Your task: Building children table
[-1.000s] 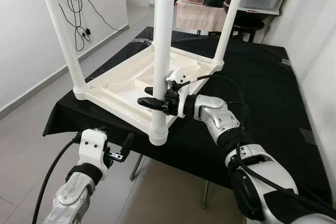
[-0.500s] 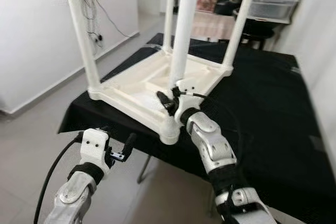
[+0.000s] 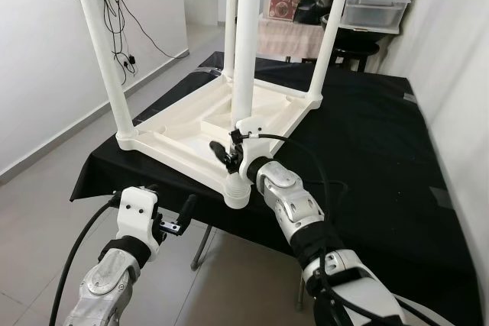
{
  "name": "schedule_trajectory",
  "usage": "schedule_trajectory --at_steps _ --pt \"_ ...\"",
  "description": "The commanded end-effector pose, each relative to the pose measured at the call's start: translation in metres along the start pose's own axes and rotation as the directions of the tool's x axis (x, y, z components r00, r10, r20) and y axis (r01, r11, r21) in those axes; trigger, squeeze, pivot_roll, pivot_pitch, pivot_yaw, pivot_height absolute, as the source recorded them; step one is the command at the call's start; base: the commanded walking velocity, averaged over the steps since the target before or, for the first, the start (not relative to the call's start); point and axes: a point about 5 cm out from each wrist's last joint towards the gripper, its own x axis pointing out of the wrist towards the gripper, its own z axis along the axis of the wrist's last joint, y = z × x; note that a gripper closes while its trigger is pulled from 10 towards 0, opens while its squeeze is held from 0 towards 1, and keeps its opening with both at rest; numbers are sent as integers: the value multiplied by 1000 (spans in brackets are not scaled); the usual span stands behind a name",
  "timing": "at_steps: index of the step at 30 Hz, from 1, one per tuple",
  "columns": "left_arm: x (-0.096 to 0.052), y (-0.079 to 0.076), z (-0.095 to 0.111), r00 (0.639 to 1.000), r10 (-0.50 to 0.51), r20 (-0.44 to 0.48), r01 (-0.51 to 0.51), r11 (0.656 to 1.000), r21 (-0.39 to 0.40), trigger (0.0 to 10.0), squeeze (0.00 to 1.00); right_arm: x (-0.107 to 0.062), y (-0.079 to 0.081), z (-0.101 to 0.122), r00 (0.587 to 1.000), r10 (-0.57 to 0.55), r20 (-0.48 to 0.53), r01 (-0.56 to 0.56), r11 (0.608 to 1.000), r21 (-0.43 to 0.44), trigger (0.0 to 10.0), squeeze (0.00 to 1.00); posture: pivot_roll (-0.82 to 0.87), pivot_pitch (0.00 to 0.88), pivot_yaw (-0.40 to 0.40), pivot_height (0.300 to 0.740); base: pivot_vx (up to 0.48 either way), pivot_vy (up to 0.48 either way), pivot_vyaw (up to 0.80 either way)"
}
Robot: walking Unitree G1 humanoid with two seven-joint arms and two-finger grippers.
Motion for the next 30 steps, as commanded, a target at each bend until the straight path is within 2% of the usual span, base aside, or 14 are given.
schedule_trajectory --at_steps 1,4,5,8,10,11,13,14,15,22,25,26,28,30 --pt "1 1 -2 1000 1 -4 -1 1000 0 10000 0 0 2 13 996 82 46 -83 996 21 10000 1000 -20 0 -59 740 0 0 0" --pt "2 1 -2 1000 0 -4 0 1000 -1 10000 0 -2 0 18 987 150 62 -152 988 27 10000 1000 -20 0 -61 740 0 0 0" --pt "2 0 -2 1000 -1 -4 1 1000 -3 10000 0 -5 -4 23 960 273 63 -274 962 -5 10000 0 -17 0 -64 740 0 0 0" --pt "3 0 -3 1000 -1 -4 1 1000 -4 10000 0 -6 -7 25 936 348 55 -347 937 -31 10000 0 -17 0 -64 740 0 0 0" --pt "3 -1 -4 1000 -2 -4 2 1000 -4 10000 0 -10 -11 25 853 522 0 -521 850 -83 10000 0 -6 0 -69 740 0 0 0" --pt "3 -1 -4 1000 -2 -4 2 1000 -4 10000 0 -10 -11 25 853 522 0 -521 850 -83 10000 0 -6 0 -69 740 0 0 0" --pt "3 -1 -4 1000 -2 -5 2 1000 -3 10000 0 -10 -12 24 823 567 -26 -567 819 -86 10000 0 0 0 -71 740 0 0 0" --pt "2 -1 -4 1000 -1 -5 1 1000 -2 10000 0 -9 -13 25 810 586 -38 -587 806 -78 1020 0 3 0 -70 740 0 0 0" --pt "1 -1 -4 1000 -1 -5 1 1000 -2 10000 0 -8 -14 26 809 586 -43 -588 806 -71 0 0 6 0 -71 740 0 0 0" --pt "0 -1 -3 1000 -1 -5 1 1000 -2 10000 0 -6 -18 27 834 550 -43 -551 832 -59 0 0 7 0 -72 740 0 0 0" --pt "-1 -1 -3 1000 -1 -4 1 1000 -3 10000 0 -8 -24 27 851 524 -30 -525 849 -58 0 0 7 0 -72 740 0 0 0" --pt "-1 -1 -3 1000 -1 -3 1 1000 -3 10000 0 -9 -30 27 875 484 -29 -485 872 -62 0 0 2 0 -71 740 0 0 0" --pt "-1 -1 -3 1000 -1 -3 1 1000 -3 10000 0 -9 -30 27 875 484 -29 -485 872 -62 0 0 2 0 -71 740 0 0 0" --pt "-2 -1 -2 1000 -1 -1 1 1000 -2 10000 0 -12 -42 18 946 321 -47 -323 945 -59 0 0 -15 4 -72 740 0 0 0"
